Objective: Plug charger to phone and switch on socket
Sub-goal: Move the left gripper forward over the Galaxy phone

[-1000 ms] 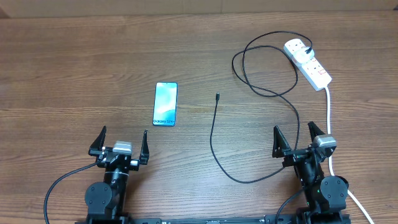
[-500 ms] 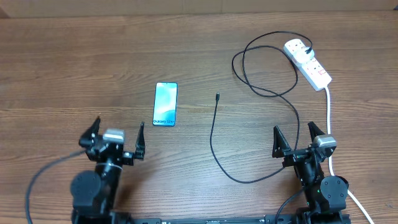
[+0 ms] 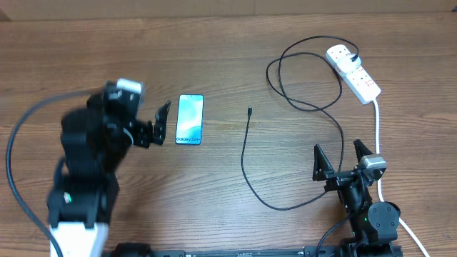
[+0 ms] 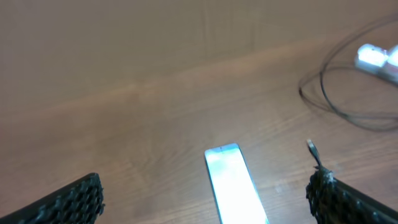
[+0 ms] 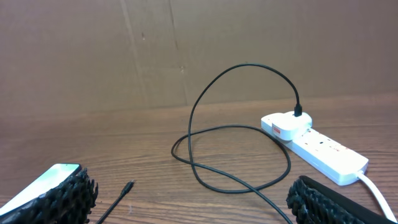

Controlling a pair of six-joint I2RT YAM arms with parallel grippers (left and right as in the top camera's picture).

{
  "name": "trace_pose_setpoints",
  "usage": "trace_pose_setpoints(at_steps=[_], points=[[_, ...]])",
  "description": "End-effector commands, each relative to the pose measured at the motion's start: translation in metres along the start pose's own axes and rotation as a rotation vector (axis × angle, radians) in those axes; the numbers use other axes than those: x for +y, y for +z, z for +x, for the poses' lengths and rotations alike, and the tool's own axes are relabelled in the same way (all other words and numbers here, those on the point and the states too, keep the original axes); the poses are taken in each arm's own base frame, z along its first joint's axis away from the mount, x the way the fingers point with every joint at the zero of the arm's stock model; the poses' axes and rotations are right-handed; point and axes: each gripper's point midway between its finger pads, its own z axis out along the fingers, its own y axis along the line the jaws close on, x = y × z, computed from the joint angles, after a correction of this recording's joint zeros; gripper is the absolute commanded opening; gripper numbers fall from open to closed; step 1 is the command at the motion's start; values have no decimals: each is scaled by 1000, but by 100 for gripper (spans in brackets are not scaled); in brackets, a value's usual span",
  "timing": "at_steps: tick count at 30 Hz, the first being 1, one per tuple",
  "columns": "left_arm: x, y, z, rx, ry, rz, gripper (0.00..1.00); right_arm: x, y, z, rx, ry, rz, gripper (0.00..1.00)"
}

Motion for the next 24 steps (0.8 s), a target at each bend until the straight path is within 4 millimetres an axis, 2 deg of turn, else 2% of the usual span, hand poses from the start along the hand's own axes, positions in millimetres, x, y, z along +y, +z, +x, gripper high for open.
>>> trace_pose_setpoints(at_steps=[1, 6, 10, 21, 24], points=[[-1, 5, -32, 50, -24, 53, 100, 1, 0, 2, -1, 2, -4, 100], [-7, 18, -41, 262, -75, 143, 100, 1, 0, 2, -1, 2, -4, 100], [-10, 32, -43, 323, -96, 188, 100, -3, 0, 2, -2, -2, 16, 100], [-12, 67, -12, 459, -141, 220, 100, -5, 0, 2, -2, -1, 31, 100], [-17, 76, -6, 479, -156, 259, 100, -5, 0, 2, -3, -1, 30, 100]])
